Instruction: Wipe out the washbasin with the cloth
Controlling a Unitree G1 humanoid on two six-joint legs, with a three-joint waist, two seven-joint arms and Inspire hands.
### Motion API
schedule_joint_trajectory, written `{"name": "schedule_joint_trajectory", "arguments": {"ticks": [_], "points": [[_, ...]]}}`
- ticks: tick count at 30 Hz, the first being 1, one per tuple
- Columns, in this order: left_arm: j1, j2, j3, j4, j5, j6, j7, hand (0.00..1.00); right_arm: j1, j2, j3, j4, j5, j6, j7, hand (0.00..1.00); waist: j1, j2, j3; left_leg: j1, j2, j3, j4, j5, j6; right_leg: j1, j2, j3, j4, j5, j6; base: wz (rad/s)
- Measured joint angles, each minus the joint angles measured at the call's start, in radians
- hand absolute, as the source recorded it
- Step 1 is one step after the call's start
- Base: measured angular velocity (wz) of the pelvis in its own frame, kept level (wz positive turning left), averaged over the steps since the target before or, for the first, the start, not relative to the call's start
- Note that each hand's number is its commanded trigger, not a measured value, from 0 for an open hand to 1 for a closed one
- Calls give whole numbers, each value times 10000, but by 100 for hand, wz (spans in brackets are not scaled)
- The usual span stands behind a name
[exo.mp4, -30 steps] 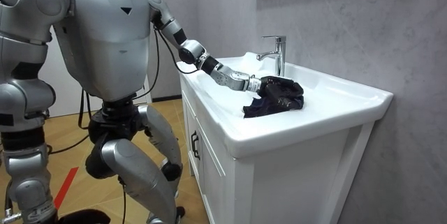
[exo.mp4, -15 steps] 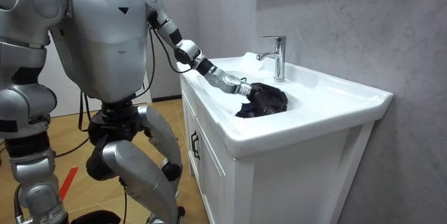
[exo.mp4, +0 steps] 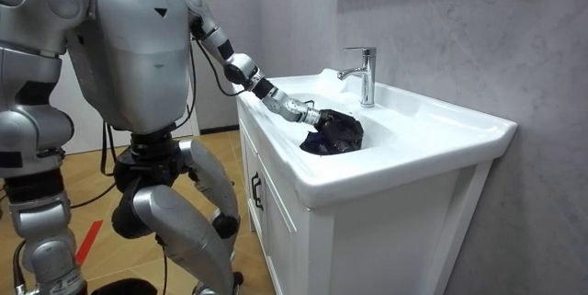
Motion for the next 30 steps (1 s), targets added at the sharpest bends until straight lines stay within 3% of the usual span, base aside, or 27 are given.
{"name": "schedule_joint_trajectory", "arguments": {"ticks": [6,11,19,24,26,30], "points": [[197,9,-20,0,1369,148,53,100,-101,3,-186,93,30,-31,388,0,162,283,-10,1,33,-245,-18,16,-18,270,25,-241,-313,93,-8,9],[261,59,-55,-4,3639,205,274,100,-102,2,-194,52,-15,-78,716,0,362,484,36,-21,-14,-285,-72,8,-11,264,-28,-289,-349,79,8,2],[441,149,-58,-51,5286,389,633,100,-98,-11,-593,79,61,-3,875,0,421,595,22,-90,-35,-262,-179,23,-27,180,-47,-302,-378,59,-5,0],[825,499,-55,-80,6500,422,703,100,-75,-9,-1034,208,-61,-1,1160,0,393,708,-2,263,-203,-297,-698,191,-108,518,-100,-324,-712,77,-23,5],[1130,651,-59,-81,6929,645,713,100,-108,-19,-1366,507,-23,0,1182,0,401,774,-18,516,-294,-323,-993,281,-145,719,-153,-375,-875,81,-31,9],[1436,805,-80,-136,7098,714,808,100,-155,-97,-1740,539,-8,-2,1229,0,455,1040,-53,604,-343,-433,-1213,355,-163,910,-204,-534,-1163,91,-49,9]]}}
